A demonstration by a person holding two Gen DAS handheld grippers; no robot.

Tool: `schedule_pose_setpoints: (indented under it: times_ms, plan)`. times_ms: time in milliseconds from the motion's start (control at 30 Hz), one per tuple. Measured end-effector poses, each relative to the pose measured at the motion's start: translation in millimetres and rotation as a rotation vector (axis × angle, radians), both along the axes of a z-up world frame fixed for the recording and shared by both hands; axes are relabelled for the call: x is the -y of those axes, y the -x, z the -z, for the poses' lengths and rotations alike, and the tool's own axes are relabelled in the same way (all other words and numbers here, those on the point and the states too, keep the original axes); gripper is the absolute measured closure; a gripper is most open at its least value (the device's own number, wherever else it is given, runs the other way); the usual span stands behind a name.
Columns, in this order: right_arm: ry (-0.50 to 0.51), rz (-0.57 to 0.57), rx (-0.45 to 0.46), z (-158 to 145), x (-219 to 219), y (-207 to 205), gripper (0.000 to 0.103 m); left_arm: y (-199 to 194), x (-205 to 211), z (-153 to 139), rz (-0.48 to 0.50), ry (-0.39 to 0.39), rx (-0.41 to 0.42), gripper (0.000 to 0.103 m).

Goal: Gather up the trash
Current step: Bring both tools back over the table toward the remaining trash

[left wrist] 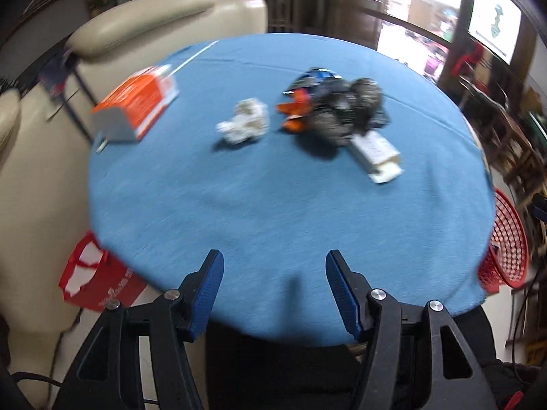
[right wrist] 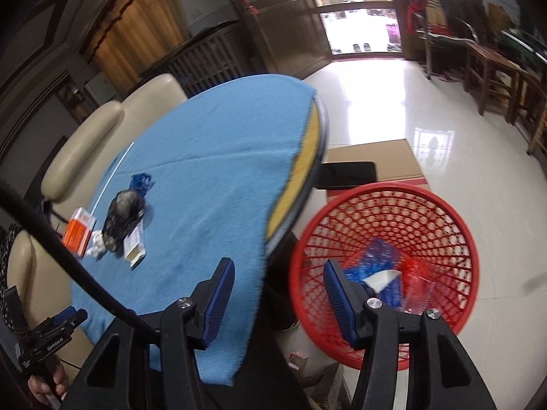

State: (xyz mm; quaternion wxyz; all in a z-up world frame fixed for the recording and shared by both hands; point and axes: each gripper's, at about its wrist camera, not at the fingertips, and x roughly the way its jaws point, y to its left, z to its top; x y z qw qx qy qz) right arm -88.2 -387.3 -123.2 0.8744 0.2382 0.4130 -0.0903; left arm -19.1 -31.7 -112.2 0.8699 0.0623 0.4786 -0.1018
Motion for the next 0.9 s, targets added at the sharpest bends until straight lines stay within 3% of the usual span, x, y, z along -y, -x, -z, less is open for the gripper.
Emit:
schedule_pose_setpoints:
  times_ms: [200, 467, 900]
  plan:
    - [-0.015, -0.066, -0.025, -2, -33, -22, 0.045, -4, -29, 10, -0.063, 0.045, -0.029, 0.04]
    - [-0.019, -0.157, -0.022, -5, -73, -53, 0.045, -5, -36, 14, -0.068, 0.033, -0.022, 0.04]
    - [0.103, -0.346, 0.008, -11, -136, -81, 0.045, -5, -39, 20, -0.083, -0.001, -0.064, 0.04]
